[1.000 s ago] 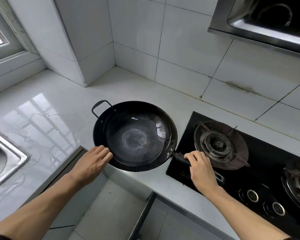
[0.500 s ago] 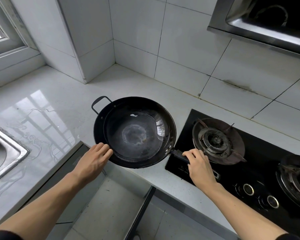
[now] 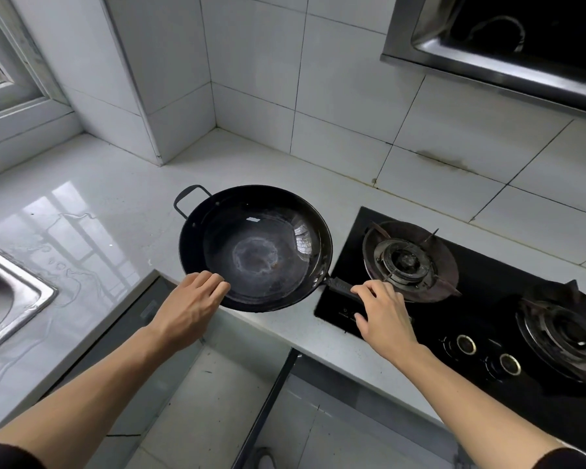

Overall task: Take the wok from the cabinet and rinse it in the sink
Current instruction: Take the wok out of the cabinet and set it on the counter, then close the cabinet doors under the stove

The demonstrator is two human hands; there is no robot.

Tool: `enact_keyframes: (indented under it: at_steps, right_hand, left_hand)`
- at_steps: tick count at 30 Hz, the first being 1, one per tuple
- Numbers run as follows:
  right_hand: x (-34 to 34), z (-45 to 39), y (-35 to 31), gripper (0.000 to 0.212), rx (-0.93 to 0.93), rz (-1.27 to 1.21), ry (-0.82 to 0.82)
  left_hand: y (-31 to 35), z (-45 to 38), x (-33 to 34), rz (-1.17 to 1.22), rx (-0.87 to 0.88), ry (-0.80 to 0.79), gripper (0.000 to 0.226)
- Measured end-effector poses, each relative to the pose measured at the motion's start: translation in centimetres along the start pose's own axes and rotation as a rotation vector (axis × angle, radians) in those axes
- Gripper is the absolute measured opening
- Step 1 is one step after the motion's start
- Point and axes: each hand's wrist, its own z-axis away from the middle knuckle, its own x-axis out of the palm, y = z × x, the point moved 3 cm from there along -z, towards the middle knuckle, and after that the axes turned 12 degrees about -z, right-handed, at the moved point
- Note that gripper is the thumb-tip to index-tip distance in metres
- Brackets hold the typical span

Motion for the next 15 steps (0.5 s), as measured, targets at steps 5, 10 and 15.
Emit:
enact_keyframes:
  at_steps: [5,10,15]
  right_hand:
    - [-1.6,2.7,0.2,0.042,-0.022,-0.022,0.016]
    - [-1.9,7.3,2.0,0.045,0.011,-0.065,-0.055]
    - [-1.7,13.9,4.7,0.05,0.043,-0.099,-0.109]
  left_hand:
    - [2.6,0.5,-2.6,-0.012,0.032,-0.038,0.048]
    - [6.4,1.9,-5.2,-0.032,0.016,0.019,0.043]
    - [11.9,5.8,-6.4,0.009,-0.062,-0.006,0.044]
